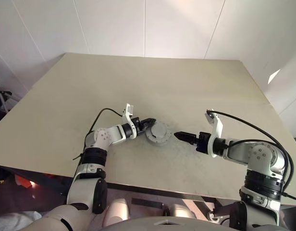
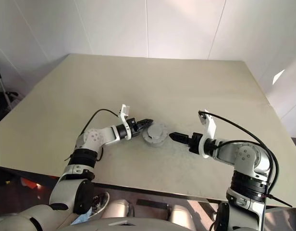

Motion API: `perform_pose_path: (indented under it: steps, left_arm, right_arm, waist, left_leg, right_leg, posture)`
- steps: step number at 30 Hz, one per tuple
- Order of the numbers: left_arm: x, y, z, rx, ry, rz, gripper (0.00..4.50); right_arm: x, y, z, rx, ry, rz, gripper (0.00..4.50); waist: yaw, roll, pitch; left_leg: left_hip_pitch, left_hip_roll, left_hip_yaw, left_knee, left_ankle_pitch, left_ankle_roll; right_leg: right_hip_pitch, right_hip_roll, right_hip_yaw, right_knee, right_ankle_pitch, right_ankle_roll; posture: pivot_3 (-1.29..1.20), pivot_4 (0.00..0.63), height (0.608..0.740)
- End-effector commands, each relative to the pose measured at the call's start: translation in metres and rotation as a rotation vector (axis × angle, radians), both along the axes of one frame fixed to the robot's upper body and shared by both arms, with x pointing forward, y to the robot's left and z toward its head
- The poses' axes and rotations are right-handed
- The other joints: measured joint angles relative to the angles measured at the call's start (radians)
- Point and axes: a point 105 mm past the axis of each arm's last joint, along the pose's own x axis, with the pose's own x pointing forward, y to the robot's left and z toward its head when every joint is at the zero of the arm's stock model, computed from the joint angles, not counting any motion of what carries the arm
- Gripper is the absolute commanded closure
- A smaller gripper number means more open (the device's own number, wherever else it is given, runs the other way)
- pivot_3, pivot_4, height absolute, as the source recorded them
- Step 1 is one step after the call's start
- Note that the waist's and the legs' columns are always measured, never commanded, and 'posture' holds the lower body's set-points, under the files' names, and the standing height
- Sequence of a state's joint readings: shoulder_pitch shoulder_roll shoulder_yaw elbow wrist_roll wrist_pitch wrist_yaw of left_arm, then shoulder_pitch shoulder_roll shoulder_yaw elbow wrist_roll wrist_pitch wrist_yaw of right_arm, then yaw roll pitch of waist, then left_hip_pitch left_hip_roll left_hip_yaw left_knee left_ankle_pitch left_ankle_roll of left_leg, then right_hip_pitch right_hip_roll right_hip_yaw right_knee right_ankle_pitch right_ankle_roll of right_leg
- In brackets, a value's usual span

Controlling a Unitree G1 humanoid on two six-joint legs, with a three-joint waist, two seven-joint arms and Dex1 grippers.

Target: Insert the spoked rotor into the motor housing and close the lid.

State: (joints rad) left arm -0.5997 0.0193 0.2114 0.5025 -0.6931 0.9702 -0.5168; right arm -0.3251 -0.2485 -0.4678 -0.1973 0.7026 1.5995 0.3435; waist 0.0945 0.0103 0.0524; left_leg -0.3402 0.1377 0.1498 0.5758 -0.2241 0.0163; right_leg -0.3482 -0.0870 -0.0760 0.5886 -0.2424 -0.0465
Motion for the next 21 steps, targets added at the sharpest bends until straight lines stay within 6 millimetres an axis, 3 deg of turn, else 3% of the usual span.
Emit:
perform_pose_path:
  steps: [1, 21]
  left_arm:
    - [0.000, 0.003, -0.007, 0.029, 0.022, 0.005, 4.50]
    - [0.007, 0.012, -0.005, 0.030, 0.011, 0.062, 4.50]
  right_arm:
    - [0.000, 0.021, -0.004, 0.052, 0.035, 0.041, 0.01]
    - [0.024, 0.084, 0.018, 0.242, 0.035, 0.127, 0.01]
  waist:
    - [-0.001, 0.000, 0.000]
    - [0.001, 0.001, 0.001]
  left_leg:
    - [0.001, 0.000, 0.000, -0.001, 0.000, -0.001]
    - [0.002, 0.000, 0.000, -0.010, 0.005, -0.007]
  right_leg:
    - [0.000, 0.000, 0.000, 0.000, 0.000, 0.000]
    - [-0.006, 0.001, 0.000, 0.000, 0.001, -0.003]
  posture:
    - [0.00, 0.000, 0.740]
    - [0.00, 0.000, 0.740]
